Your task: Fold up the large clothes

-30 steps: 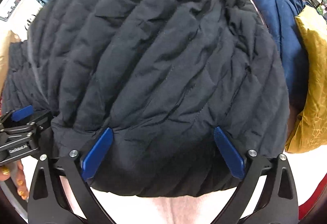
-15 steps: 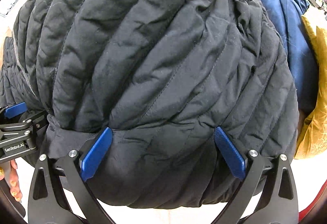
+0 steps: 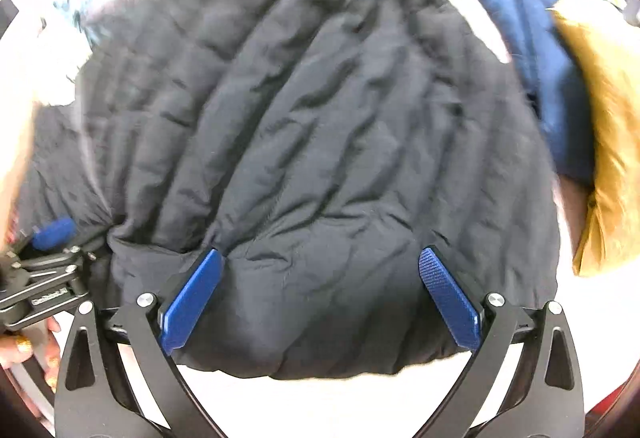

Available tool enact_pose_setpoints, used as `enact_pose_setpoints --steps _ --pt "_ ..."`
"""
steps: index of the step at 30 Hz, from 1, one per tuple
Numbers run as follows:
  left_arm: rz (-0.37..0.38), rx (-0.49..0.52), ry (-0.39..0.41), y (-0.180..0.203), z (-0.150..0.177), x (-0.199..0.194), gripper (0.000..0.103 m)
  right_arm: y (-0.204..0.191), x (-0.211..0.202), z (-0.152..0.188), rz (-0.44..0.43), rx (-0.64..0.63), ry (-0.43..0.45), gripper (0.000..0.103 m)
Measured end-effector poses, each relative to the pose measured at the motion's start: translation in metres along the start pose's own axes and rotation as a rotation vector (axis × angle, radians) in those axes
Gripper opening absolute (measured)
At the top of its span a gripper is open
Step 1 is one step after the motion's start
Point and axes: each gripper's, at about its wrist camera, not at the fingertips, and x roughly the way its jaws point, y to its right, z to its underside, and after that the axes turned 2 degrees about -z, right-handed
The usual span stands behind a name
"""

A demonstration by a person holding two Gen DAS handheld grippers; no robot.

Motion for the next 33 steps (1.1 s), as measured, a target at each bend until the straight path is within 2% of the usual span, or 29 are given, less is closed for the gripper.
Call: enact_pose_setpoints --steps 2,4,10,15,19,28,33 --pt "0.040 -0.037 0.039 -0.007 0.013 -0.015 0.097 0.011 -0.013 0.016 -0.022 0.039 0.026 0.098" --pt "0.062 -0.052 0.043 -0.015 0.028 -0.024 0.097 0.023 -0.021 0.030 -0.042 0.076 0.037 0.098" --pt "0.095 -0.016 0.058 -0.035 0.067 -0.040 0.097 0.069 -0.027 0.069 -0.061 0.219 -0.009 0.098" --pt "0.015 0.076 0.053 -0.033 0.079 -0.045 0.097 0.097 -0.022 0.095 -0.057 0.308 -0.055 0.098" --pt "-0.055 0.110 0.066 -0.025 0.084 -0.055 0.097 0.103 -0.024 0.107 -0.031 0.282 -0.057 0.098" --pt "-0.075 0.057 0.032 -0.048 0.089 -0.052 0.097 0.118 -0.044 0.079 -0.002 0.277 -0.007 0.098" --pt "-0.083 0.033 0.042 -0.069 0.077 -0.056 0.097 0.134 -0.042 0.063 -0.044 0.291 0.011 0.098"
